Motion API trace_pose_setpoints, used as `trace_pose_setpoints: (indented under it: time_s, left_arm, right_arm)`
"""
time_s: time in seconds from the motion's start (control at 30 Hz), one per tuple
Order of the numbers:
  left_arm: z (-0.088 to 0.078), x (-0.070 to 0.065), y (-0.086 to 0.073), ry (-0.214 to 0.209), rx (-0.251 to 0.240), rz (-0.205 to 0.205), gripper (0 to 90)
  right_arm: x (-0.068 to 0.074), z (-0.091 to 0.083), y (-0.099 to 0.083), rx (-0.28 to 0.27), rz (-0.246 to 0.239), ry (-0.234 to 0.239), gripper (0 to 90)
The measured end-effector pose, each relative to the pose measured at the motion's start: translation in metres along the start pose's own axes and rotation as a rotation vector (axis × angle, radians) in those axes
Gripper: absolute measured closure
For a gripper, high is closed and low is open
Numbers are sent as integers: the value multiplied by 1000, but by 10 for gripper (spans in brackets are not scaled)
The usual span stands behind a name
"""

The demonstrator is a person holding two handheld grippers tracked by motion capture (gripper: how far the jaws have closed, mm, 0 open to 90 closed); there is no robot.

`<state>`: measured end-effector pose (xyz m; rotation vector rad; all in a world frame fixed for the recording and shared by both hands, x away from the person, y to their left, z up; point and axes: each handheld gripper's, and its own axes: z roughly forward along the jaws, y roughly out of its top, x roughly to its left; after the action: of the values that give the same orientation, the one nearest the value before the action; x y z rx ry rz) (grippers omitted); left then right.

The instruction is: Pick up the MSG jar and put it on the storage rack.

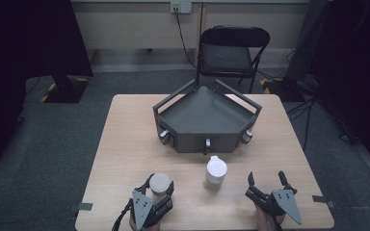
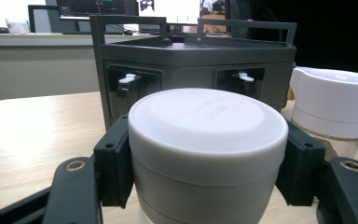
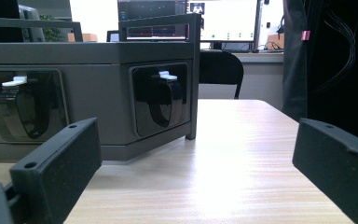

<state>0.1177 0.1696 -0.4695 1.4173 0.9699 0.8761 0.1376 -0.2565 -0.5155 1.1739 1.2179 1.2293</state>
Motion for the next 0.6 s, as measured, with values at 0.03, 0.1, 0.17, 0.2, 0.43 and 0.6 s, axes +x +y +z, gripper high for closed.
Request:
trace_pose_setpoints:
  time_s: [0.03,0.1,0.17,0.2,0.43,0.6]
  left_arm:
    - [1,0,1,-2,2,-2,342]
    - [1,1,1,-5,2,4,341]
    - [2,2,3,-11,6,6,341]
    - [2,3,5,-20,7,8,341]
    - [5,10,11,-70,2,14,342]
    - [5,12,15,-95,0,22,341]
  right_arm:
    - [0,0,0,0,0,0,0]
    - [0,0,0,0,0,0,0]
    - [0,0,0,0,0,0,0]
    - [0,0,0,0,0,0,0]
    - [0,0,0,0,0,0,0]
    - [0,0,0,0,0,0,0]
